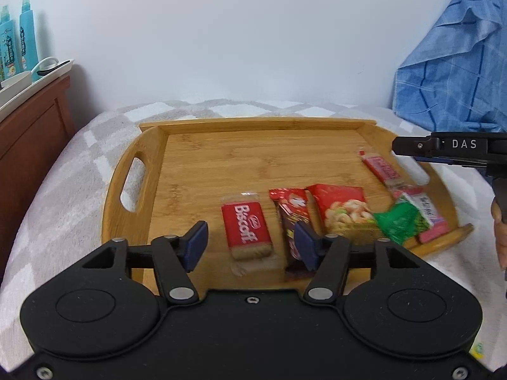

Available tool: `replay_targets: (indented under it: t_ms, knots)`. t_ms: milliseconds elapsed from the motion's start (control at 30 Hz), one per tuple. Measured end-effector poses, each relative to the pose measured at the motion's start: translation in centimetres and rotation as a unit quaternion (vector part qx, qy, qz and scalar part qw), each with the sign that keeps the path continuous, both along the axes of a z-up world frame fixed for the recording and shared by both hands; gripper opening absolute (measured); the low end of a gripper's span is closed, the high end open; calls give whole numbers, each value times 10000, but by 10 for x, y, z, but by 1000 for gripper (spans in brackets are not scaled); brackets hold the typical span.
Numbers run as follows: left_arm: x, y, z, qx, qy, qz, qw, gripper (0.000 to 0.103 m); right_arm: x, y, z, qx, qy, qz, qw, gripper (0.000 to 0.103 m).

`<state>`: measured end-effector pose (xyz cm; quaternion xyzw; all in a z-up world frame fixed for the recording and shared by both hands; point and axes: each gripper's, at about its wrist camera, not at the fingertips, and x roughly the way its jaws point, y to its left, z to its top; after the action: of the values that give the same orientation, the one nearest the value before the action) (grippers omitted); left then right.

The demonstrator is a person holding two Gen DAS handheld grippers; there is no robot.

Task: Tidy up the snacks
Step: 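Move both open tools back over the remaining snacks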

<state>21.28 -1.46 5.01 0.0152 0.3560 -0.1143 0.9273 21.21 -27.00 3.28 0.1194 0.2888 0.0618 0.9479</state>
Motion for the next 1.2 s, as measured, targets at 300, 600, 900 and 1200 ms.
replay_targets:
  t_ms: [300,600,900,1200]
  knots:
    - [-57,-10,13,34,-216,-269,9994,82,-50,4,13,69,-231,53,9997,72]
    - [-105,-8,11,-23,-116,-347,9993,84,-106,13,8,-65,-454,265,9986,86]
    - [-131,1,1,-50,155,-612,9980,73,-141,1,4,-629,-387,1328,9884,102]
    - [-135,1,-13,-33,376,-773,9963,66,-149,3,-26,-1163,261,1805,9763,103]
